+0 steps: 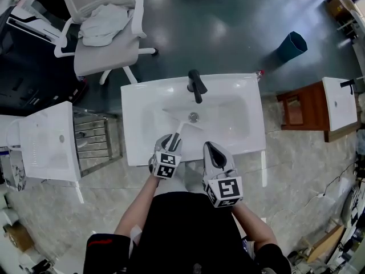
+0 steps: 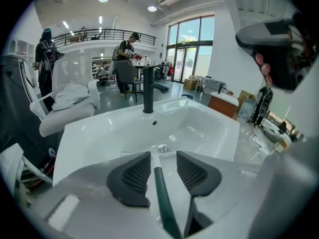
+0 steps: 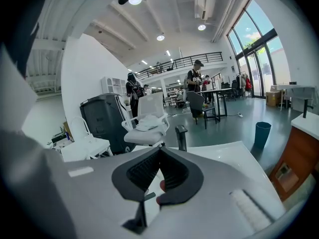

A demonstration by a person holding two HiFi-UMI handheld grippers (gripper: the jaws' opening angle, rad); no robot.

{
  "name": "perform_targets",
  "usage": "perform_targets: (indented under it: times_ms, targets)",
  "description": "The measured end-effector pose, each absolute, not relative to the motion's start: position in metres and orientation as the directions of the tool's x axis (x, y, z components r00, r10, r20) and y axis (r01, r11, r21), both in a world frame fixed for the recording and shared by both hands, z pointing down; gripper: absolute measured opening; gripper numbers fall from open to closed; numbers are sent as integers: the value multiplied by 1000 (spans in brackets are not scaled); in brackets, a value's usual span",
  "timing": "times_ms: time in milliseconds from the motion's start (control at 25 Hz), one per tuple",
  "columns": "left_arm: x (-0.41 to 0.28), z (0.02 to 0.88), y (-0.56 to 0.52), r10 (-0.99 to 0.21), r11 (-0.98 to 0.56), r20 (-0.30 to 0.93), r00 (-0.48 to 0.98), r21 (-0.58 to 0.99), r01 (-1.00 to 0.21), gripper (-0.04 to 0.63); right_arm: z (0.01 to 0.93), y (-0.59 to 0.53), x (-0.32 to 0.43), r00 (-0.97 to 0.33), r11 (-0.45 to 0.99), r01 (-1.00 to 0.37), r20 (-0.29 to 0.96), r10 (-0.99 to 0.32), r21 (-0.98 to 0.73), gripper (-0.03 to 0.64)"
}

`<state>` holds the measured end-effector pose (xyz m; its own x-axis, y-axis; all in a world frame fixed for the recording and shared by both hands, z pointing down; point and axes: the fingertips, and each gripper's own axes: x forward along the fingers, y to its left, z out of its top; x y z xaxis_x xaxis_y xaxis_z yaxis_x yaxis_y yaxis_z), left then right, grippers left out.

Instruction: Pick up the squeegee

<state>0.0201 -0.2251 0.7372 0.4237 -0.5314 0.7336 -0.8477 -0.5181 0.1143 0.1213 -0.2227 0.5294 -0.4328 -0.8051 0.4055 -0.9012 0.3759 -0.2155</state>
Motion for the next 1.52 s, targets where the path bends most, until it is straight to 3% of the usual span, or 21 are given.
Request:
perform_targets:
  times_ms: [560,1520]
  targets:
    - [24,805,-223,-344,-498,866,363,159,-852,186,554,-234,131,-405,336,-914,468,-786,-226,3]
    - [19,850,-216,-127,-390,948,291,222,-894,161,577,-246,134,-368,278,-929,515,-774,-245,3]
